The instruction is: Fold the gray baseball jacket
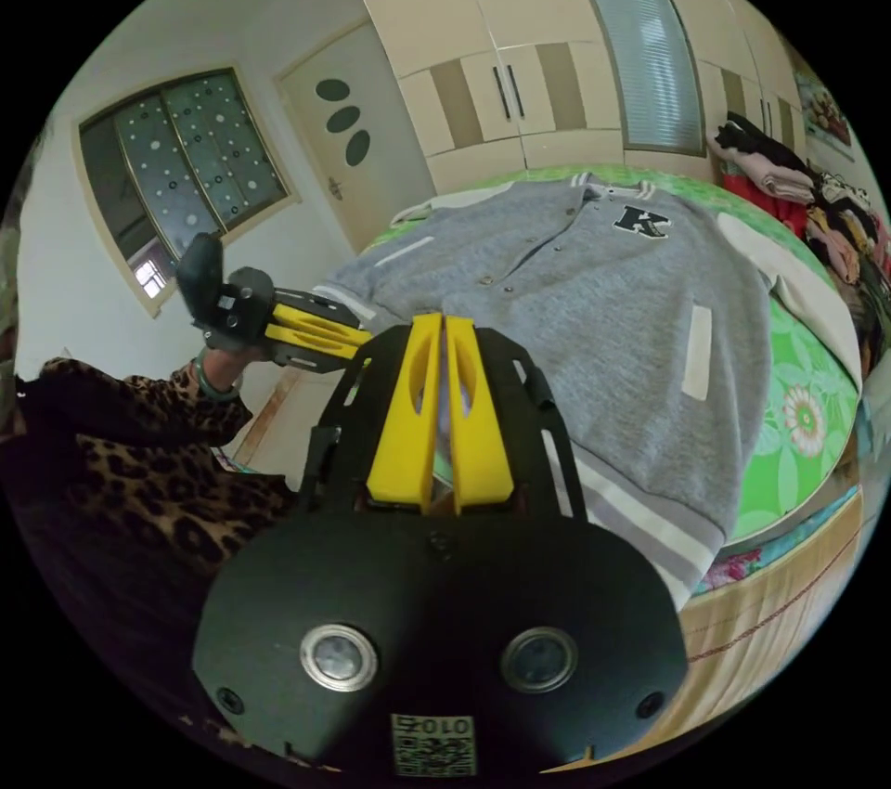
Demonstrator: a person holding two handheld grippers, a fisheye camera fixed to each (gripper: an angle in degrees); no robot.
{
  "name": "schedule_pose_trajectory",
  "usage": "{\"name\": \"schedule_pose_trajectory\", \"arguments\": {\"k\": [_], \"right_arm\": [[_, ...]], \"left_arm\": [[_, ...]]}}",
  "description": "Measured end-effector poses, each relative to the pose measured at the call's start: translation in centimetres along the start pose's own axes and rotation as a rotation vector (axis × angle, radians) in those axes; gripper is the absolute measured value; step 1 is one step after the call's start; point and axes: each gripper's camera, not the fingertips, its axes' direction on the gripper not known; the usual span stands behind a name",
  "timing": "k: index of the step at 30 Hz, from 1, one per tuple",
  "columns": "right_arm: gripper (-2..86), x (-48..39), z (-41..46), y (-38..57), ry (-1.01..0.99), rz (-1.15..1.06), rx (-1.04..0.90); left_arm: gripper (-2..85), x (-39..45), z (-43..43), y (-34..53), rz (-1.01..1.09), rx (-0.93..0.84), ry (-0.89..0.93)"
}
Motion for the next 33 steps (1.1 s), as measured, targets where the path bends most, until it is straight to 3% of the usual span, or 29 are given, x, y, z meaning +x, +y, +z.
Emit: {"name": "schedule_pose_trajectory", "arguments": {"k": [5, 14, 21, 27, 33], "right_arm": [[4.7, 2.9, -2.9, -0.6, -0.222, 0.026, 0.088], [8.0, 5.0, -4.6, -1.9, -0.453, -0.013, 0.135], [9.1, 3.1, 1.0, -2.4, -0.354, -0.103, -0.120], [9.1, 3.8, -2.5, -4.2, -0.425, -0.141, 0.053], [8.2, 4.1, 5.2, -3.6, -0.448, -0.104, -0.198]], "left_arm": [[-0.3, -5.2, -2.3, 2.2, -0.159, 0.163, 0.271], [-0.3, -6.7, -1.1, 3.0, -0.113, 0.158, 0.323], [-0.3, -8.4, 0.3, 3.9, -0.102, 0.145, 0.400], [-0.3, -11.0, -1.4, 4.6, -0.125, 0.233, 0.435], [-0.2, -10.4, 3.0, 3.7, -0.085, 0.092, 0.465]]}}
